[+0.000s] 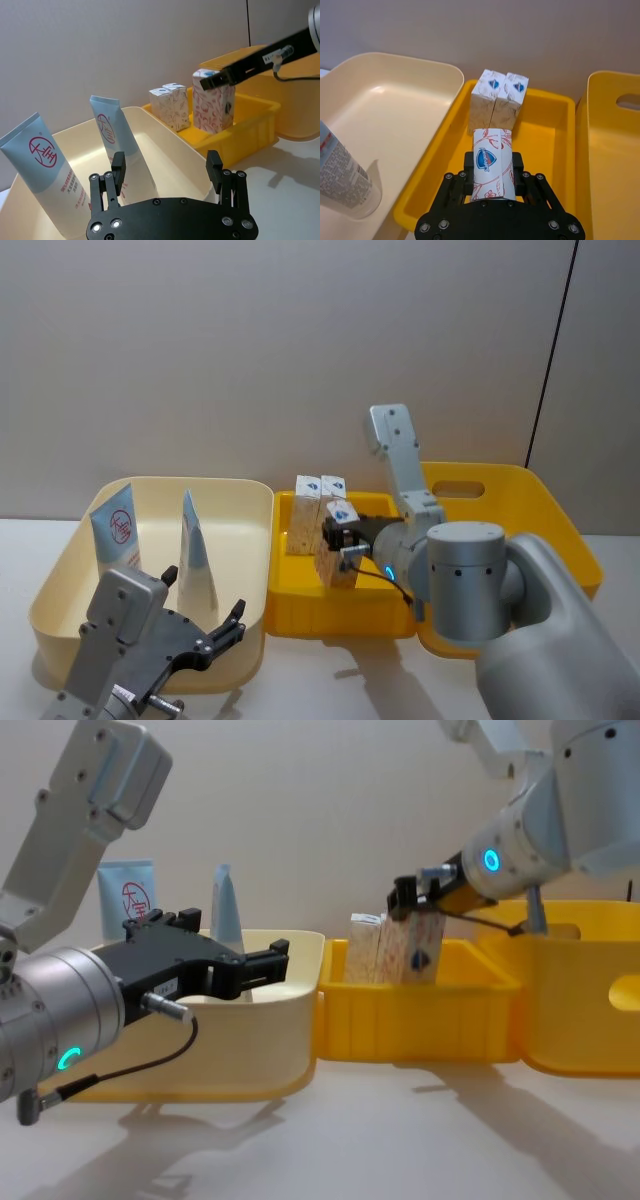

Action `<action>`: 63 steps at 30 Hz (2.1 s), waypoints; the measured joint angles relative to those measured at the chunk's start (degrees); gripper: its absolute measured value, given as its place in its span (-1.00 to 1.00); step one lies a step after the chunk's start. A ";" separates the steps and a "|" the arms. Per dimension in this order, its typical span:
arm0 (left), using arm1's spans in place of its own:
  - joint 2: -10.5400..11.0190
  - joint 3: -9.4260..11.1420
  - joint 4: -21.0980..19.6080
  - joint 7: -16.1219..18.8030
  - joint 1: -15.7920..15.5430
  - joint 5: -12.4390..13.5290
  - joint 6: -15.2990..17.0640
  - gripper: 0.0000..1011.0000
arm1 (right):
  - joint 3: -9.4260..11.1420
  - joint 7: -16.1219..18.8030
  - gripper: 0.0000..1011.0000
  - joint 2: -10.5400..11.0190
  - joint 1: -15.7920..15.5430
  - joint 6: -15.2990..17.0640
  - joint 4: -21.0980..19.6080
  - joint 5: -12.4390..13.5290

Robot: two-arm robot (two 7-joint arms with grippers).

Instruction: Bimanual collaborative sorting of washing and personal care products

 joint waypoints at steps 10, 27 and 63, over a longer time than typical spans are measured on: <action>0.00 0.00 0.00 0.00 0.00 0.00 0.00 0.98 | -0.04 0.02 -0.18 0.95 0.58 -4.38 -2.59 -1.58; 0.00 0.00 0.00 0.00 0.00 0.00 0.00 0.98 | 1.54 -3.20 -0.18 4.72 1.57 -10.59 -8.42 -6.25; 0.00 0.00 0.00 0.00 0.00 0.00 0.00 0.98 | 5.68 -1.20 -0.18 12.97 1.88 5.97 -12.50 -10.31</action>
